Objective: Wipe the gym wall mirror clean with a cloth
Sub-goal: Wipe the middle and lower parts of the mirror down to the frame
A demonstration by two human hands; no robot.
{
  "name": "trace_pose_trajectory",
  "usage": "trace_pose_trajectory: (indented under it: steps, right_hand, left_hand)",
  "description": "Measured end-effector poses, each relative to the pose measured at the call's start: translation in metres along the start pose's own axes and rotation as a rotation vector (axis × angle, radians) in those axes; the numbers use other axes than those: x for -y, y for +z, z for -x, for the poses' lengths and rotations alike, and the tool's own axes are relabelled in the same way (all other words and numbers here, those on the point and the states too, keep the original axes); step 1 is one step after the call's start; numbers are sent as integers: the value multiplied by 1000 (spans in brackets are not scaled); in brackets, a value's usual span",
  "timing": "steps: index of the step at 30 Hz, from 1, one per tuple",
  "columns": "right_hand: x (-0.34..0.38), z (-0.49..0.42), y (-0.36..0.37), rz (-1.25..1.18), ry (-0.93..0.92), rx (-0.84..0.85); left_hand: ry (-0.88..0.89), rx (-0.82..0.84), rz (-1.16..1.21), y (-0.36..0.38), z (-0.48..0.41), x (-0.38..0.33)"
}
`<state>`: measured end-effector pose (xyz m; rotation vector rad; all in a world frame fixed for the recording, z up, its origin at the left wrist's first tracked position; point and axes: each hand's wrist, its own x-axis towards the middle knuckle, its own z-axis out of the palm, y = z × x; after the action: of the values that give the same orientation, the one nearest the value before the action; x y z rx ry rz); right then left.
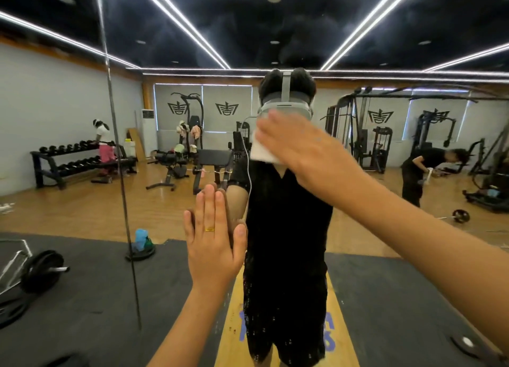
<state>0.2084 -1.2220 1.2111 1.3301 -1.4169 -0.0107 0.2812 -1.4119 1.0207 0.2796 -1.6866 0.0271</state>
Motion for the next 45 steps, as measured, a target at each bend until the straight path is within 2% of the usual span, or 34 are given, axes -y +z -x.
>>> trace_pose_trajectory:
  steps: [6,9,13,24,29,34,36,39,45]
  right_hand:
    - [-4,-51,6,-85,273,-209]
    - [20,-34,22,-147,183,-148]
    - [33,1,35,-105,29,-77]
    - [27,2,28,-170,45,-52]
    - [24,2,21,-158,54,-5]
    - [29,-38,19,-138,92,-21]
    - [32,-60,17,-114,105,-31]
    - [27,-97,14,-91,121,-50]
    - [35,-171,12,-98,217,-68]
  left_hand:
    - [-20,21,18,0,4,-5]
    - [-17,21,8,-1,0,-1]
    - [-24,22,-2,0,1,0]
    - [-38,38,19,-1,0,-7]
    - [2,110,202,-26,-4,-1]
    - [-54,80,106,-40,-37,56]
    - [-7,82,50,-36,-38,72]
    - [64,54,11,-27,-34,81]
    - [55,32,27,-28,-33,82]
